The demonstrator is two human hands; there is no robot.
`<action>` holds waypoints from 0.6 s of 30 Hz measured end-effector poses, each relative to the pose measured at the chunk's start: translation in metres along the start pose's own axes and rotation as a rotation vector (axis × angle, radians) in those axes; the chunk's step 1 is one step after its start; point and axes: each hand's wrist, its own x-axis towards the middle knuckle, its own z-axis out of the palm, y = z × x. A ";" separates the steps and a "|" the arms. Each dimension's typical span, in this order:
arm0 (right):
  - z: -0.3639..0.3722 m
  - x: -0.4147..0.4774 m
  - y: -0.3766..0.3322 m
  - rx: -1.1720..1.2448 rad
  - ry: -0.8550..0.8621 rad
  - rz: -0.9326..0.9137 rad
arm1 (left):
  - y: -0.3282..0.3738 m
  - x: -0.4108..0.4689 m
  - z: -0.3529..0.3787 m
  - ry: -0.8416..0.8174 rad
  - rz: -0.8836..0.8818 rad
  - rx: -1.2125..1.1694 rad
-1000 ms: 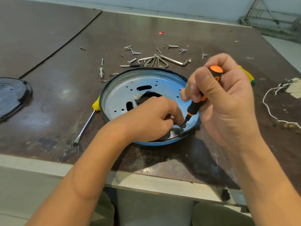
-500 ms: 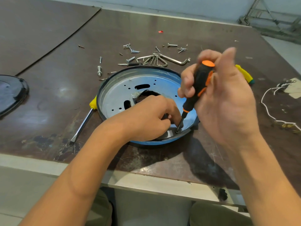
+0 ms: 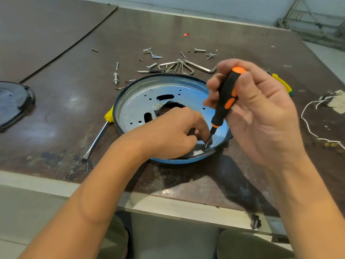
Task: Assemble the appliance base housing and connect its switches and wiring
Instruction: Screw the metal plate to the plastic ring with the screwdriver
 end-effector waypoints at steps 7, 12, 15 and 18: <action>0.009 0.002 0.002 -0.017 0.076 -0.090 | 0.000 -0.001 0.000 0.000 0.007 -0.001; 0.001 0.000 -0.002 0.010 0.021 -0.005 | 0.000 -0.001 -0.001 -0.002 0.006 0.001; 0.007 -0.001 0.001 -0.108 0.059 -0.074 | 0.000 -0.002 -0.001 0.003 0.031 0.014; 0.008 0.002 0.003 -0.171 0.108 -0.096 | 0.001 -0.003 -0.001 0.011 0.050 -0.012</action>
